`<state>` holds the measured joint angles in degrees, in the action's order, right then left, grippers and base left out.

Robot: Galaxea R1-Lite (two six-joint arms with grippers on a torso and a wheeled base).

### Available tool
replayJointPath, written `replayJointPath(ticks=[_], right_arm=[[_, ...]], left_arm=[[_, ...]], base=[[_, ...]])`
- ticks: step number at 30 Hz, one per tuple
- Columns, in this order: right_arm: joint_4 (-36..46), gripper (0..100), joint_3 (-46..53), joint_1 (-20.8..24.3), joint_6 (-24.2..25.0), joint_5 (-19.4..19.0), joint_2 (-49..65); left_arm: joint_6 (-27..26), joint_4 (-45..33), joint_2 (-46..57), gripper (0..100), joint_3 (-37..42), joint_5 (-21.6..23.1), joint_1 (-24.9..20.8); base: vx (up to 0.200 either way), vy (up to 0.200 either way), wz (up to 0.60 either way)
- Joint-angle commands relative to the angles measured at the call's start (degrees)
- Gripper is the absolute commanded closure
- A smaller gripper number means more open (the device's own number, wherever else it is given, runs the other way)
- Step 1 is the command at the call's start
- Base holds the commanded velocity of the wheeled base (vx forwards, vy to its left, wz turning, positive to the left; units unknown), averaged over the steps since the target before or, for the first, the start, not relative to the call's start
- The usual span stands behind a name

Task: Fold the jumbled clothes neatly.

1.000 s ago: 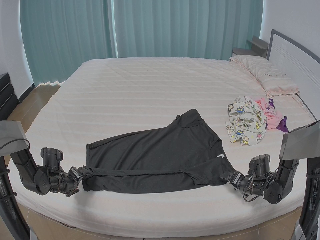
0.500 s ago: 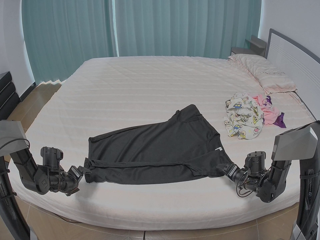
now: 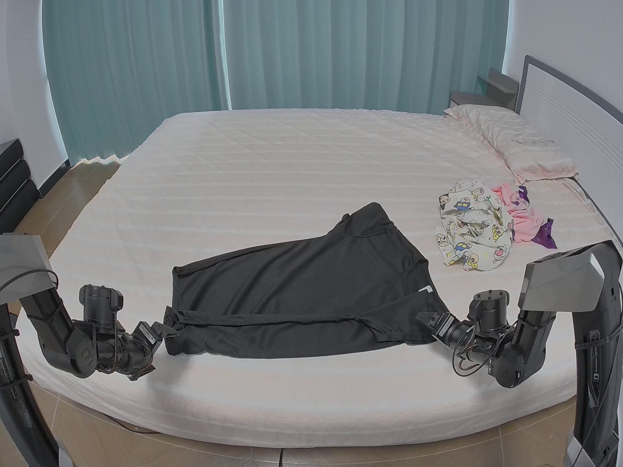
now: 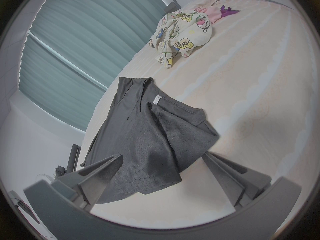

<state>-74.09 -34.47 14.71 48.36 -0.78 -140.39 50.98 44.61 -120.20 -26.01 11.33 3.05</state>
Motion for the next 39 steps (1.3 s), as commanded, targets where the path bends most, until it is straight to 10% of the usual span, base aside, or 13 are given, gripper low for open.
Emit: replayJointPath(ticks=[1,2,3,24,39], right_arm=[[-0.1,0,-1.1,0.1,-0.6,0.0,-1.5],[-0.1,0,-2.3,0.1,-1.0,0.1,-2.3],[-0.2,100,-2.7,0.2,-1.3,0.5,-2.8],[-10.6,100,2.9,-1.1,-1.5,2.5,-1.9],[-12.9,100,4.8,-2.2,-1.4,2.2,-1.1]], left_arm=[[0.1,0.0,0.0,0,0.0,0.0,0.0],[0.0,0.0,0.0,0,-0.1,0.0,0.0],[0.1,0.0,0.0,0,-0.1,0.0,0.0],[-0.4,4.1,-1.0,0,0.0,-0.4,-5.1],[-0.8,13.8,-9.3,0,-0.3,-10.9,-10.4]], base=[[0.0,0.0,0.0],[0.0,0.0,0.0],[0.0,0.0,0.0],[0.0,0.0,0.0],[0.0,0.0,0.0]])
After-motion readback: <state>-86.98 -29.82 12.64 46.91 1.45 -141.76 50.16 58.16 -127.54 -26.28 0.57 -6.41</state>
